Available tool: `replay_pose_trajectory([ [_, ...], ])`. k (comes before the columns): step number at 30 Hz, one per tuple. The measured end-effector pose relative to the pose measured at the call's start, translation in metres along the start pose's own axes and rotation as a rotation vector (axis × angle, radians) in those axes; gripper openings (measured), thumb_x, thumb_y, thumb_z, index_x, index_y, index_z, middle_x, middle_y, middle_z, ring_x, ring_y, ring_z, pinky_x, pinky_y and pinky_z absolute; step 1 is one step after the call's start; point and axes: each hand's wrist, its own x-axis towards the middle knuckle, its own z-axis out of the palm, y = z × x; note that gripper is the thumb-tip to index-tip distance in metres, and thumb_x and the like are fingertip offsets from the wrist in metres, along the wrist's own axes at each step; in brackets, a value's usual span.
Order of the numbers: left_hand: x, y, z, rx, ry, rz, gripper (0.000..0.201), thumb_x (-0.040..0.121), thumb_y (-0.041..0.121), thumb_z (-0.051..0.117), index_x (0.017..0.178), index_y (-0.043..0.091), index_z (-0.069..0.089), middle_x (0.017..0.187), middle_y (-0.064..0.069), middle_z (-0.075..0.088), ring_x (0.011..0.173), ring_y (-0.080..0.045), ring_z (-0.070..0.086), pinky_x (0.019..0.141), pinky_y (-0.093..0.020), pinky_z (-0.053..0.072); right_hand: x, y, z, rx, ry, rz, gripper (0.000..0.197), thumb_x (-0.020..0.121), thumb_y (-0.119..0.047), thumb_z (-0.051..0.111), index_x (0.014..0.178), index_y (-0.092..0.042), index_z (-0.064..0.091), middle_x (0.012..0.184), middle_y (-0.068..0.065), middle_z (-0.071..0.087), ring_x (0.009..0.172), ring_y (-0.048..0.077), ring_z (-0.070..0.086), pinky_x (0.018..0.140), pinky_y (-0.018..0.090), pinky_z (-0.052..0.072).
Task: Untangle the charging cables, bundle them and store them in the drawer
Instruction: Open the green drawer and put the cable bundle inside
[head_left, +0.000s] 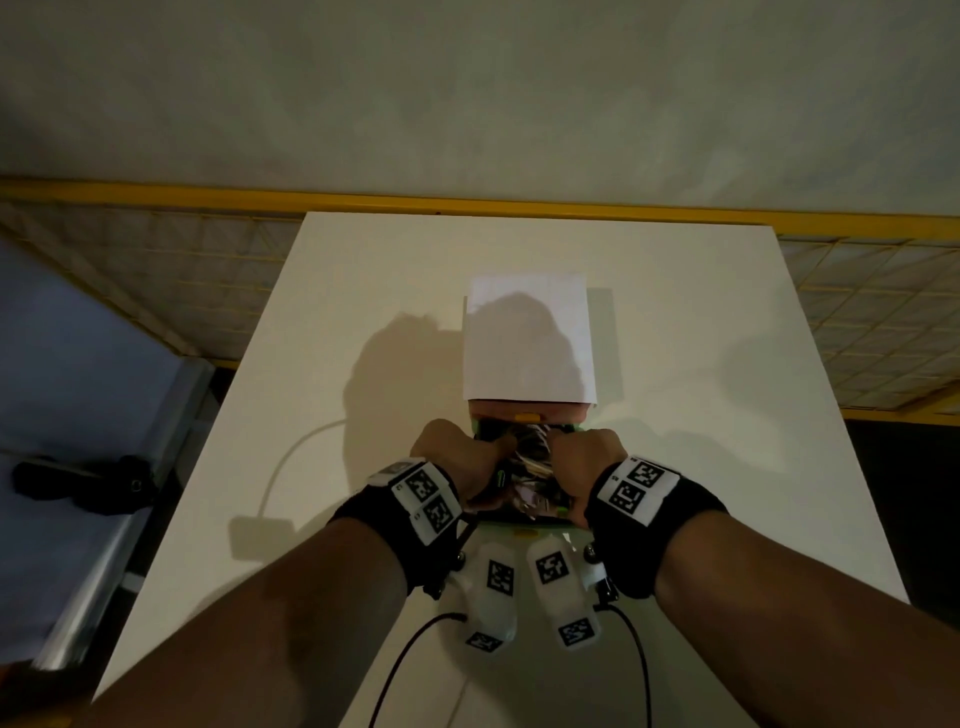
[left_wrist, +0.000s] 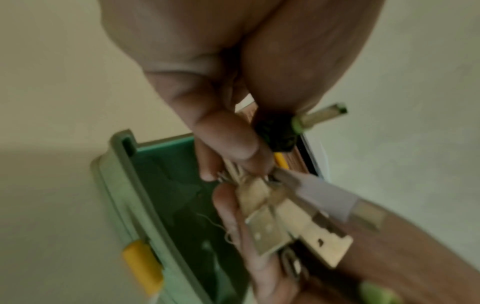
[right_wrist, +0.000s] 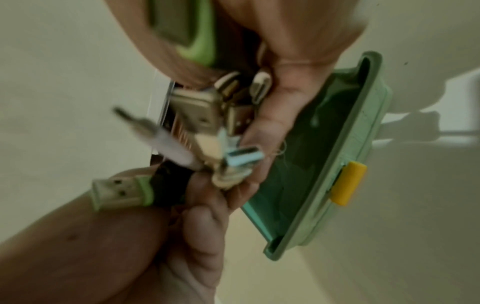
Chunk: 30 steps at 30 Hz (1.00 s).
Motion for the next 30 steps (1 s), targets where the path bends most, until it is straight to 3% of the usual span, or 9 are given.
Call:
replay_pose_trajectory([
  [4, 0.004, -0.006, 0.004, 0.184, 0.095, 0.112, 0.053, 0.079, 0.059, 0.069, 0.058, 0.011, 0.06, 0.067, -0.011, 0.072, 0.056, -0.022, 0.063, 0.053, -0.026, 0.047, 0.004, 0.001, 0.003, 0.11, 0.013, 0.071, 0.039, 0.1, -0.017, 0.044, 0.134, 0.001, 0.042, 0.126, 0.016, 0.062, 0.113, 0.032, 0.062, 0.089, 0.035, 0.049],
  [6, 0.003, -0.008, 0.006, 0.199, 0.149, 0.145, 0.044, 0.081, 0.054, 0.071, 0.061, 0.015, 0.063, 0.064, -0.003, 0.065, 0.055, -0.015, 0.057, 0.046, -0.022, 0.038, 0.007, -0.002, 0.004, 0.067, 0.007, 0.051, 0.018, 0.1, -0.017, 0.045, 0.102, -0.004, 0.057, 0.114, 0.013, 0.064, 0.102, 0.03, 0.064, 0.079, 0.029, 0.049],
  [8, 0.0, -0.008, 0.007, 0.204, 0.192, 0.162, 0.039, 0.082, 0.05, 0.071, 0.065, 0.016, 0.066, 0.061, 0.002, 0.061, 0.054, -0.009, 0.053, 0.042, -0.021, 0.032, 0.0, -0.004, 0.006, -0.016, -0.058, 0.013, 0.03, 0.097, -0.014, 0.05, 0.068, -0.01, 0.044, 0.079, 0.004, 0.055, 0.074, 0.02, 0.058, 0.056, 0.021, 0.036],
  [10, 0.0, -0.009, 0.007, 0.22, 0.191, 0.168, 0.039, 0.082, 0.05, 0.071, 0.065, 0.015, 0.069, 0.061, 0.002, 0.062, 0.053, -0.009, 0.055, 0.041, -0.02, 0.032, -0.005, -0.004, 0.004, -0.042, -0.005, 0.027, 0.018, 0.095, -0.013, 0.052, 0.078, -0.008, 0.055, 0.077, 0.002, 0.055, 0.081, 0.02, 0.063, 0.053, 0.021, 0.034],
  [13, 0.001, -0.012, 0.006, 0.232, 0.18, 0.167, 0.042, 0.083, 0.049, 0.069, 0.065, 0.01, 0.07, 0.058, -0.001, 0.063, 0.051, -0.012, 0.057, 0.04, -0.018, 0.036, 0.01, 0.012, 0.013, 0.276, 0.005, 0.073, 0.015, 0.088, -0.02, 0.057, 0.096, -0.012, 0.067, 0.108, 0.014, 0.069, 0.102, 0.033, 0.067, 0.08, 0.036, 0.056],
  [18, -0.002, -0.01, 0.008, 0.318, 0.172, 0.182, 0.039, 0.081, 0.041, 0.071, 0.066, 0.006, 0.068, 0.057, -0.002, 0.059, 0.05, -0.014, 0.053, 0.037, -0.018, 0.031, 0.023, 0.025, 0.026, 0.432, 0.195, 0.05, 0.023, 0.087, -0.024, 0.064, 0.086, -0.003, 0.074, 0.076, 0.01, 0.068, 0.073, 0.032, 0.065, 0.075, 0.043, 0.06],
  [23, -0.009, -0.006, 0.013, 0.391, 0.218, 0.287, 0.019, 0.085, 0.029, 0.068, 0.073, 0.015, 0.064, 0.072, 0.002, 0.057, 0.069, -0.019, 0.054, 0.052, -0.023, 0.036, 0.007, 0.015, 0.019, 0.388, 0.072, 0.019, 0.031, 0.093, -0.015, 0.048, 0.116, 0.001, 0.062, 0.096, 0.012, 0.058, 0.096, 0.035, 0.062, 0.089, 0.047, 0.055],
  [27, -0.01, -0.007, 0.012, 0.472, 0.171, 0.344, 0.023, 0.089, 0.027, 0.063, 0.082, 0.008, 0.074, 0.08, -0.007, 0.067, 0.073, -0.023, 0.061, 0.059, -0.026, 0.041, -0.001, 0.014, 0.014, 0.085, 0.044, -0.089, 0.006, 0.091, -0.006, 0.047, 0.093, -0.009, 0.052, 0.079, 0.004, 0.052, 0.081, 0.027, 0.051, 0.065, 0.028, 0.043],
  [30, -0.012, -0.01, 0.013, 0.645, 0.101, 0.416, 0.023, 0.091, 0.025, 0.057, 0.077, 0.01, 0.067, 0.071, -0.002, 0.059, 0.066, -0.022, 0.055, 0.054, -0.025, 0.036, -0.004, 0.016, 0.013, -0.055, 0.114, -0.112, 0.014, 0.083, -0.008, 0.055, 0.096, -0.008, 0.061, 0.092, 0.008, 0.062, 0.081, 0.027, 0.057, 0.065, 0.029, 0.043],
])
